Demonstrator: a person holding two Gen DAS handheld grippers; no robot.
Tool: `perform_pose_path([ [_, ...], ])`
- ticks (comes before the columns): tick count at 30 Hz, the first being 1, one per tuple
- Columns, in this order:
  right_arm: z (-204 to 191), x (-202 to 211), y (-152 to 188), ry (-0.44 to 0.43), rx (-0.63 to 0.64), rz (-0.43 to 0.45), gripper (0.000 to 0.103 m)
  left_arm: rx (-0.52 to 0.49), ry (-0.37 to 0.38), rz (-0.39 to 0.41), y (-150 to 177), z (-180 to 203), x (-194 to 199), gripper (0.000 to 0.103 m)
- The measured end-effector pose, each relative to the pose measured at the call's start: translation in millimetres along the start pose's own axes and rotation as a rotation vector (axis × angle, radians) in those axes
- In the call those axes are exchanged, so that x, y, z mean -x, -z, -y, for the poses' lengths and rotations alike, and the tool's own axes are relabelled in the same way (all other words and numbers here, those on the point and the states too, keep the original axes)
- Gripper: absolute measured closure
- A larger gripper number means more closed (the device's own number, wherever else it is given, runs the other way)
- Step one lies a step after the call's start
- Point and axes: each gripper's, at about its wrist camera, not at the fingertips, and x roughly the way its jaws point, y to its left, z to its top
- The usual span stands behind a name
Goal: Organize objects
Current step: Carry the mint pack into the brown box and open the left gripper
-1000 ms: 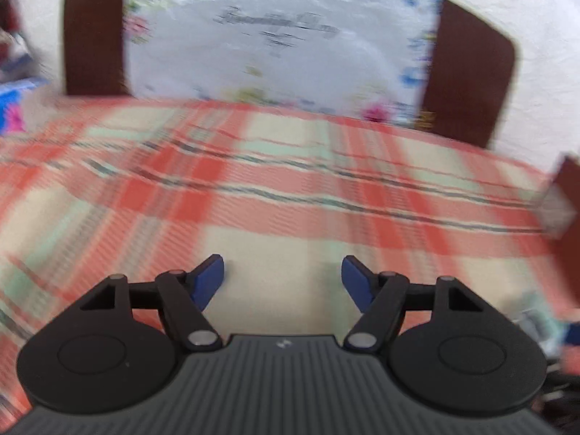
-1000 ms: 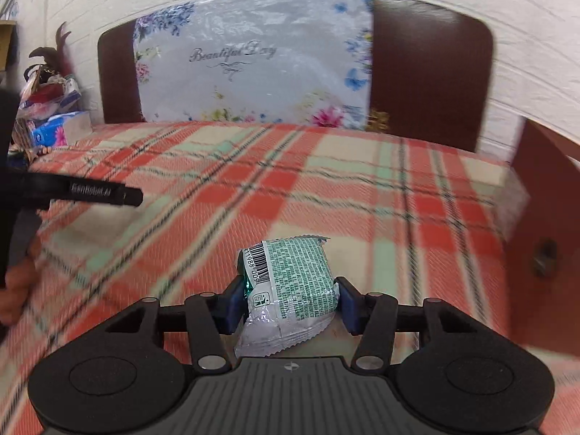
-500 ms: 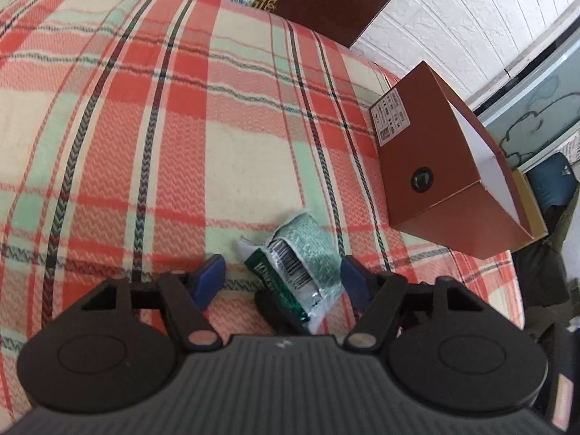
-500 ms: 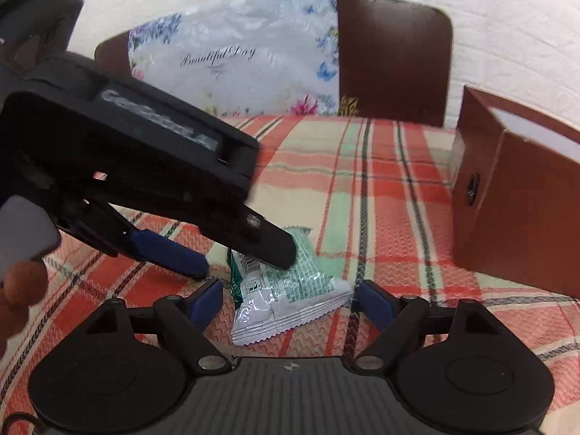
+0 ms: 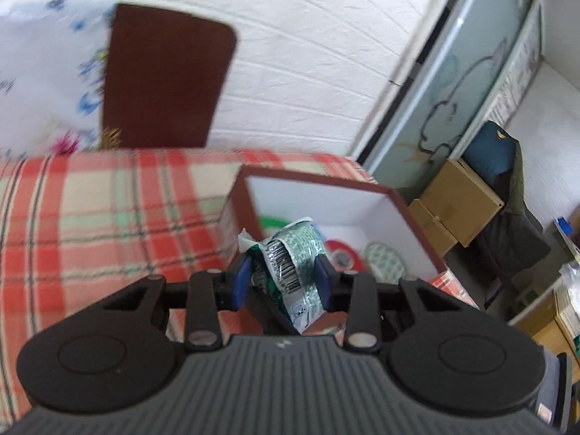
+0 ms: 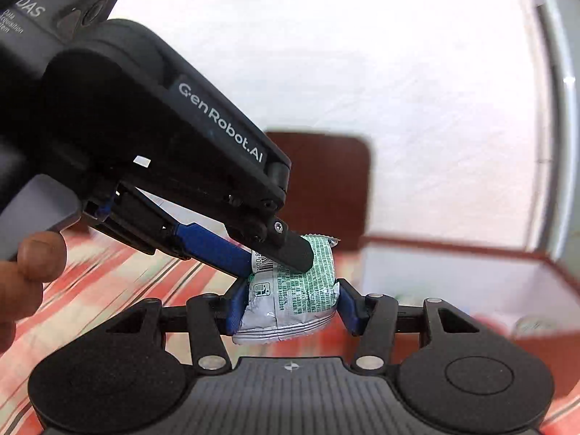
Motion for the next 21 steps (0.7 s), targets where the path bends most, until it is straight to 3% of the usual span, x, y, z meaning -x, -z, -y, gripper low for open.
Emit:
perform_pose_path([
  [6,57.7,-25.1,-8.6,0.097,-0.068,-0.022,0.052,-0.049,0.024,-0.04,-10.0,26.0,-55.4,0.064],
  [11,91.8,-48.9,-2.6,0.134,-0.123,-0.085,0.052,-0.056,-0.01,-0.074,-10.1,33.2,-83.2,0.062],
  [15,109.3,-68.1,2.0,0.186,-0.173,-0.161,0.031,-0.076,-0.097,-0.075,-10.4,29.3,-92.6,0.057],
  [19,119.6,-61.5,6.5,0.19,-0.251,-0.165,0.029,-0.115,-0.129,-0.039,-10.3,29.1,-78.6,0.054],
  [21,111.3,-50.1,7.1,0.208,-0.252,-0.157,0.027,-0.142,-0.171,-0.006,-9.9,34.2,-69.5,0.045],
])
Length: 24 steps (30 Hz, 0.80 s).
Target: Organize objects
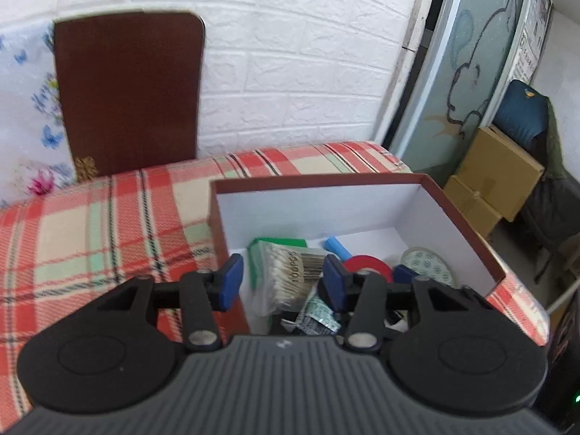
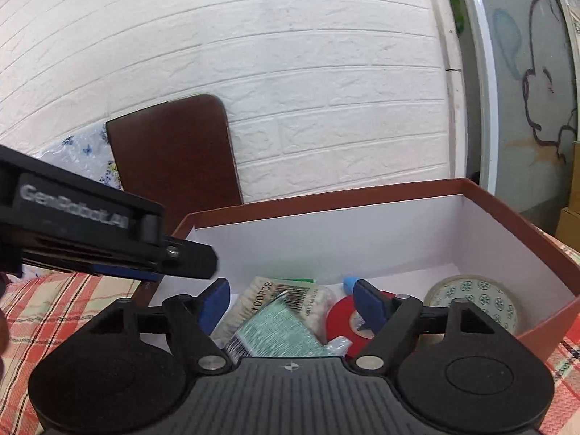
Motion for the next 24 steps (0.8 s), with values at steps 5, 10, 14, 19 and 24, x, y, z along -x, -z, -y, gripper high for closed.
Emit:
perform_pose_path([
  [5,1.2,16.9,0.0,0.019,-0.022,0.024,0.026,-0.051,-0.057,0.071,4.3,4.8,24.0,0.042],
  [10,5.4,33.8,-2.0,0.031,-0.059,0.045,0.025,-0.082,-0.141,0.091,12.2,3.2,42.4,0.04],
  [14,3.4,47.4,-1.2,0.033,-0.077,0.053,0.025,-0.087,-0.176,0.089,20.9,-1.8,52.3,0.039],
  [19,-5.1,60.5,0.6,0.023,-0.082,0.063,0.024,-0.077,-0.206,0.079,32.3,-10.3,60.6,0.038],
  [24,-16.1,68.7,3.5,0.011,-0.063,0.062,0.024,-0.062,-0.23,0.068,45.2,-19.0,68.0,0.035],
])
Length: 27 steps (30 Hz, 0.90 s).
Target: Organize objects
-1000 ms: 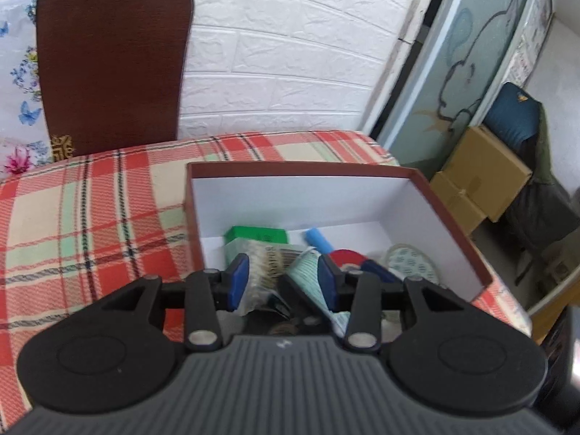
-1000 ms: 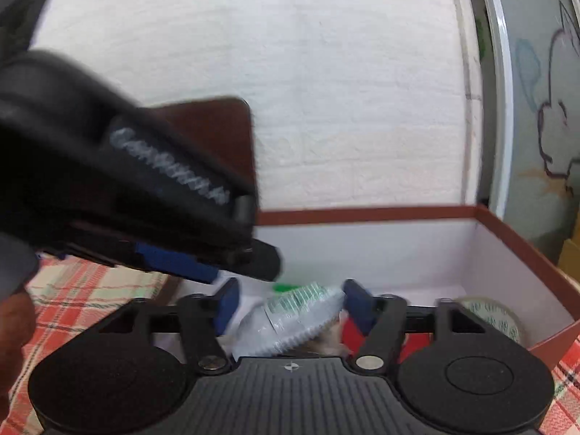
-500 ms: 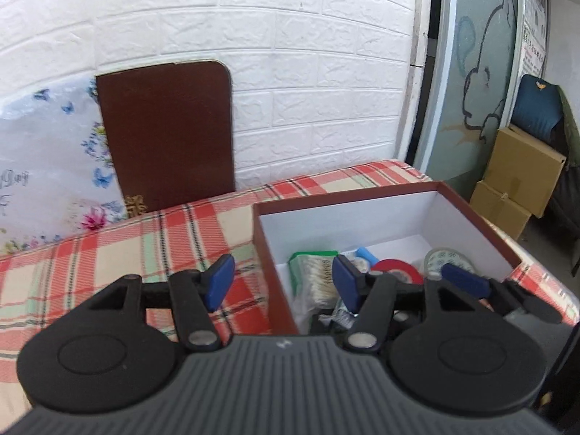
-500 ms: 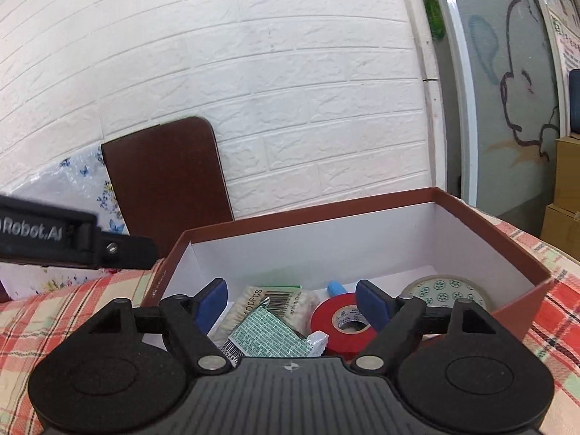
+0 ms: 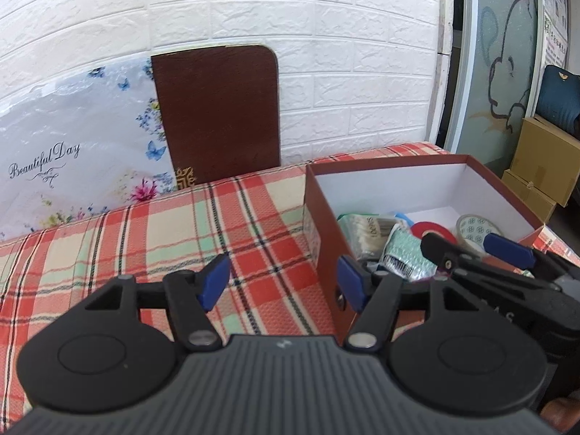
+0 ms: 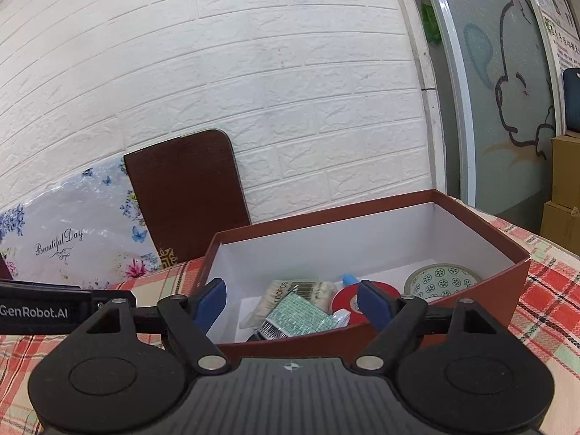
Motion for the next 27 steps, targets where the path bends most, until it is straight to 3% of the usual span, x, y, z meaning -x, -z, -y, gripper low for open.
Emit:
perform_pose_path([
  [17,-30.6,11.9,15.3,-0.016,0.06,-0.02,0.024,0.051,-0.058,-0.064,39.7,-34.6,1.2,0.033],
  [27,-50.2,9.0,21.2,-0.031,0.094,-0.038,0.023,0.08,-0.107,-0.094,56.1,-56.3,-1.8,0.025],
])
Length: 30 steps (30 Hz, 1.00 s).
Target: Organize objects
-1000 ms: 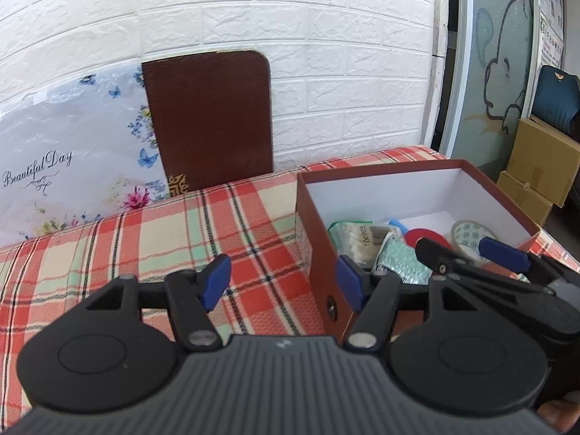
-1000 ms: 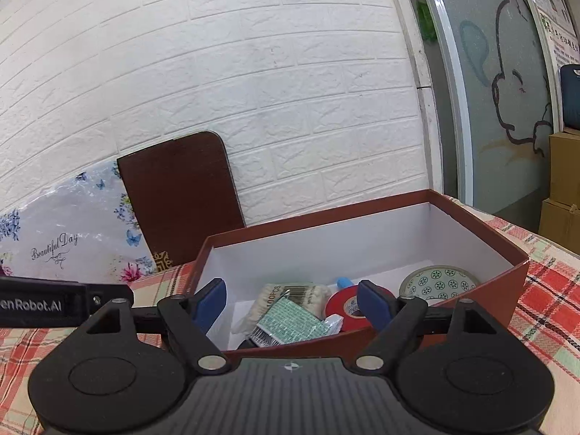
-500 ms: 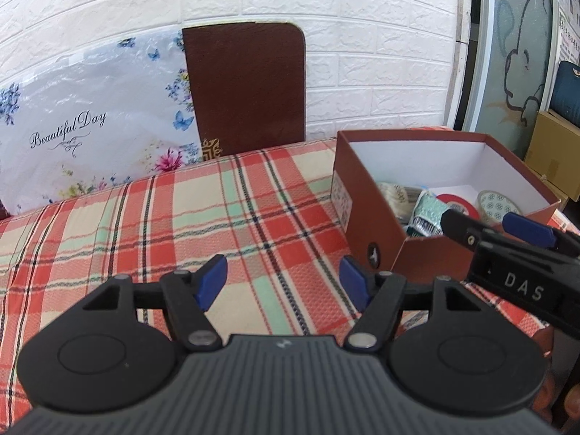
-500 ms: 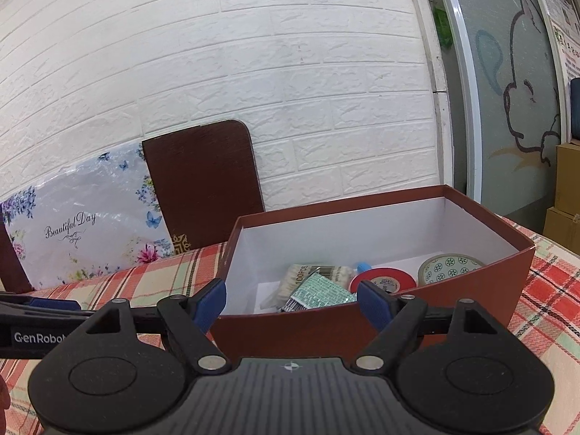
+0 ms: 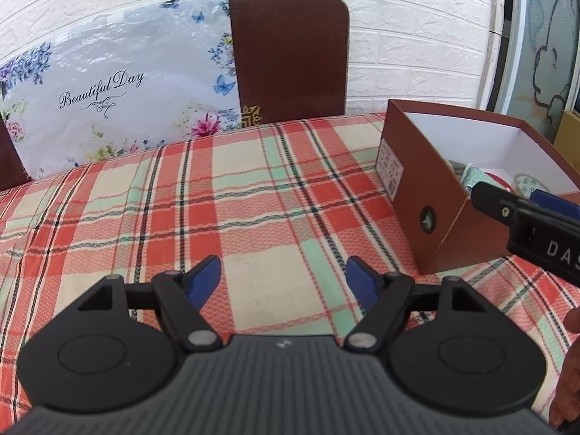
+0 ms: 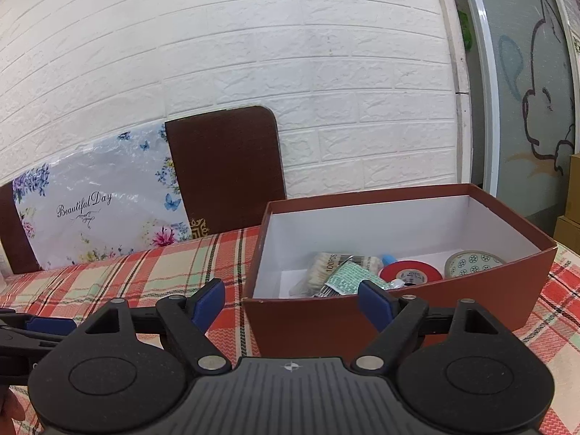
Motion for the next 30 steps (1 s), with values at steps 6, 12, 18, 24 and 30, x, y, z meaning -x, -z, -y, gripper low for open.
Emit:
perform_pose_path([
  [6,-10.5,-0.9,1.5,-0.003,0.02,-0.008,0.023,0.014,-0.012,-0.014,5.8,-9.6,-3.7,0.023],
  [12,-16.2,-1.4,1.7,-0.003,0.032,-0.013,0.021,0.024,-0.019,-0.021,9.9,-17.4,-6.2,0.022],
  [18,-22.8,-1.1,1.8,0.0,0.039,-0.011,0.021,0.034,-0.026,-0.029,15.5,-25.6,-8.1,0.021],
  [24,-34.5,0.9,4.8,-0.005,0.077,0.0,0.02,0.046,-0.039,-0.042,21.1,-34.0,-10.2,0.021],
  [30,-37.2,9.6,5.5,0.003,0.081,0.006,0.016,0.017,-0.047,0.018,17.1,-30.3,5.7,0.012],
])
